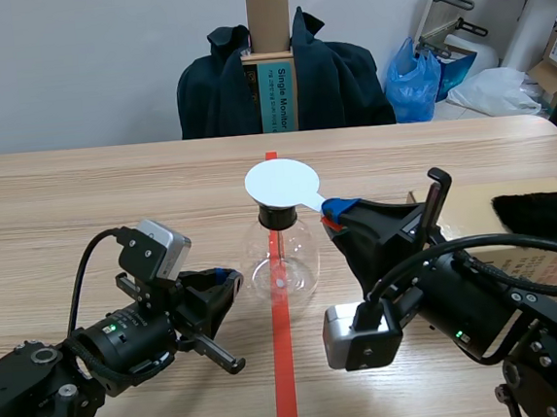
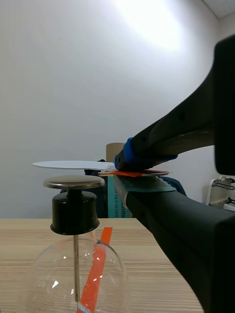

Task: Do the electroscope experiment.
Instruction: 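Move the plate toward and away from the electroscope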

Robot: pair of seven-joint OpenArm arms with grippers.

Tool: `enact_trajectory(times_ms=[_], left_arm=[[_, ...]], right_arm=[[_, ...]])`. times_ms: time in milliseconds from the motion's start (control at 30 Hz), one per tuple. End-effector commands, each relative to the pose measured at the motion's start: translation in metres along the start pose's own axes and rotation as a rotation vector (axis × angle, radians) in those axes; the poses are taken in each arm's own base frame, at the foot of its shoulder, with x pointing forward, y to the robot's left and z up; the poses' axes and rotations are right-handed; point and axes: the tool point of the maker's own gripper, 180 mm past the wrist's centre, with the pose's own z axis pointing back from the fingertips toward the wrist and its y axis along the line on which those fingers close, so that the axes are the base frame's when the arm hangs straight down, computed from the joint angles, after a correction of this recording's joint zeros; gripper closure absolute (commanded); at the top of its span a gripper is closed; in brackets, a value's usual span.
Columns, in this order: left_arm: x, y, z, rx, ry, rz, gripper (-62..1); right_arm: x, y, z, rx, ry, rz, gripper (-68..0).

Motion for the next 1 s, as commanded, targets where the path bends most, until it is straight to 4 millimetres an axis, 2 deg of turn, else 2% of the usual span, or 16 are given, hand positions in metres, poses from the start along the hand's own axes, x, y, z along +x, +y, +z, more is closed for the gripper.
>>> enact_trajectory(times_ms=[0,167,300,733,967], left_arm=[[0.015,0.001,-0.003,0.005,-0.048,-0.001,-1.6],[0.015,0.001,-0.003,0.005,-0.048,-0.001,-1.6],[0.015,0.001,-0.003,0.005,-0.048,-0.001,-1.6],[0.015,0.002,-0.002,0.008,-0.048,-0.003,-1.6],[0.015,0.003,-0.002,0.01,-0.048,-0.003,-1.6]], right_arm=[[-0.005,-0.011,-0.003,-0.029,-0.005,0.031,-0.8],[-0.007,-0.011,-0.003,-0.029,0.008,0.03,-0.8],[-0.017,-0.011,-0.003,-0.029,0.062,0.029,-0.8],[-0.079,-0.012,0.013,-0.034,0.418,0.024,-0.8],[-0.103,-0.013,0.026,-0.036,0.57,0.021,-0.8]])
